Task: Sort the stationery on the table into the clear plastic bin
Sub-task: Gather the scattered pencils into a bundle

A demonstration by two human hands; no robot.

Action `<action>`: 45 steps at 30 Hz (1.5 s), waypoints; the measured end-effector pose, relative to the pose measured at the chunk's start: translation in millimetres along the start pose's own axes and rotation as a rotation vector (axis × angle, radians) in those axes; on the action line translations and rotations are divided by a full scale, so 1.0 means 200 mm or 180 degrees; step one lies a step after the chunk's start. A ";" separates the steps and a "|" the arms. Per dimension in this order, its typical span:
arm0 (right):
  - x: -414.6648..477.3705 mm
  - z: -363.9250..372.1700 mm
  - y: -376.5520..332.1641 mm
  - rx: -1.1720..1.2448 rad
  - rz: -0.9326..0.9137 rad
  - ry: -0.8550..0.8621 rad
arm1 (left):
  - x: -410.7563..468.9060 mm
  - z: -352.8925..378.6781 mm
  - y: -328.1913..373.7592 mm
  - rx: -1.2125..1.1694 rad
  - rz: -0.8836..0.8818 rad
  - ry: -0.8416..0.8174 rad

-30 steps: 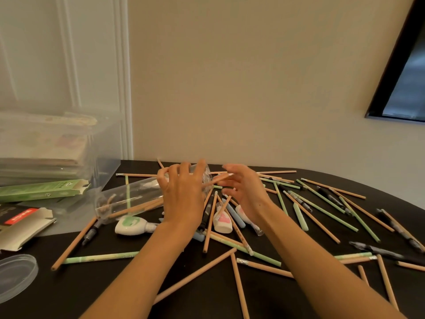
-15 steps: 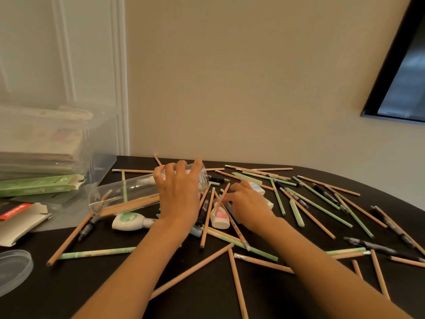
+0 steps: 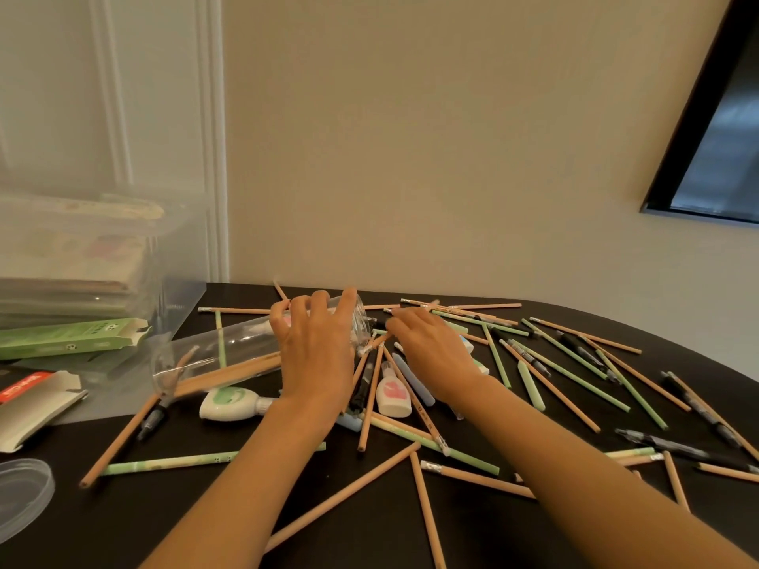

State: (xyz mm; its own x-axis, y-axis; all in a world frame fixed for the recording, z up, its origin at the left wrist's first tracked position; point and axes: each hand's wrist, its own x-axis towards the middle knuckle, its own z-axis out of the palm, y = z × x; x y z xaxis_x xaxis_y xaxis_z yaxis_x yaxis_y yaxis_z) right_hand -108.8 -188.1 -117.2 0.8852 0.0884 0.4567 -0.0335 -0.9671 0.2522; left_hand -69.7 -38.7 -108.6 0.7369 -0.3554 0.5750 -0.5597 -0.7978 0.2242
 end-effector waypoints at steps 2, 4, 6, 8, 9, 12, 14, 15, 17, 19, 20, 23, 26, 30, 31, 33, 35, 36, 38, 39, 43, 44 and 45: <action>0.01 -0.01 0.01 -0.0029 0.0140 0.0485 | 0.00 0.00 -0.01 0.0013 -0.0005 0.0000; 0.01 -0.06 0.00 -0.0034 0.0394 0.0401 | 0.01 0.00 -0.01 0.0039 -0.0003 -0.0011; 0.04 -0.09 -0.01 0.0183 0.0959 0.0276 | 0.01 -0.01 -0.01 0.0004 -0.0019 -0.0016; 0.09 -0.10 -0.02 0.1213 0.1992 -0.0173 | 0.01 -0.01 -0.02 -0.0008 -0.0024 -0.0005; 0.13 -0.09 -0.02 0.1930 0.2480 -0.0514 | 0.01 -0.01 -0.02 -0.0002 -0.0026 0.0000; 0.17 -0.08 -0.07 0.2581 0.2932 -0.1262 | 0.01 0.00 -0.02 -0.0011 -0.0017 0.0019; 0.18 -0.07 -0.10 0.2240 0.2716 -0.1543 | 0.01 0.00 -0.02 -0.0041 -0.0018 0.0038; 0.19 -0.05 -0.12 0.2019 0.2582 -0.1582 | 0.02 0.00 -0.02 -0.0054 -0.0019 0.0038; 0.19 -0.02 -0.14 0.1659 0.2399 -0.1542 | 0.02 0.00 -0.02 -0.0054 -0.0016 0.0033; 0.19 -0.02 -0.16 0.1632 0.2386 -0.1568 | 0.01 0.00 -0.03 -0.0052 0.0003 0.0026; 0.20 -0.01 -0.16 0.1736 0.2433 -0.1647 | 0.01 0.01 -0.03 -0.0058 0.0010 0.0023; 0.21 -0.02 -0.15 0.2363 0.2853 -0.1793 | 0.02 0.01 -0.03 -0.0084 -0.0003 0.0013; 0.20 0.00 -0.14 0.2832 0.3227 -0.1851 | 0.01 0.01 -0.02 -0.0078 -0.0019 -0.0058; 0.19 -0.03 -0.14 0.3323 0.3486 -0.1510 | 0.00 0.01 -0.02 -0.0094 -0.0013 -0.0084; 0.19 -0.03 -0.12 0.3423 0.3553 -0.1301 | 0.00 0.01 -0.02 -0.0099 -0.0009 -0.0087; 0.18 -0.05 -0.08 0.3669 0.3717 -0.0971 | 0.00 0.00 -0.02 -0.0083 -0.0007 -0.0081; 0.15 -0.08 -0.06 0.4047 0.3929 -0.0953 | 0.00 0.00 -0.03 -0.0058 -0.0021 -0.0058; 0.13 -0.09 -0.06 0.4291 0.4017 -0.0990 | 0.01 0.00 -0.02 -0.0055 -0.0024 -0.0041; 0.12 -0.10 -0.08 0.4601 0.4095 -0.0968 | 0.01 0.00 -0.03 -0.0071 -0.0048 -0.0034; 0.12 -0.10 -0.09 0.4542 0.4073 -0.0922 | 0.01 0.00 -0.03 -0.0083 -0.0055 -0.0030; 0.18 -0.06 -0.17 0.4009 0.3569 -0.1277 | 0.03 0.00 -0.05 -0.0092 -0.0079 0.0080; 0.20 -0.05 -0.19 0.3736 0.3430 -0.1441 | 0.03 0.01 -0.05 -0.0099 -0.0081 0.0105; 0.22 -0.03 -0.21 0.3412 0.3296 -0.1528 | 0.03 0.01 -0.06 -0.0101 -0.0078 0.0127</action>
State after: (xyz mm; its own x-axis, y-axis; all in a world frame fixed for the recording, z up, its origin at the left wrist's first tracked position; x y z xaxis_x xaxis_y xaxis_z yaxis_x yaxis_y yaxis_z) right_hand -72.1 -142.4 -102.3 0.7533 -0.5766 -0.3165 -0.5496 -0.2875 -0.7844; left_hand -58.1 -32.8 -109.6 0.7353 -0.3157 0.5997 -0.5538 -0.7899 0.2632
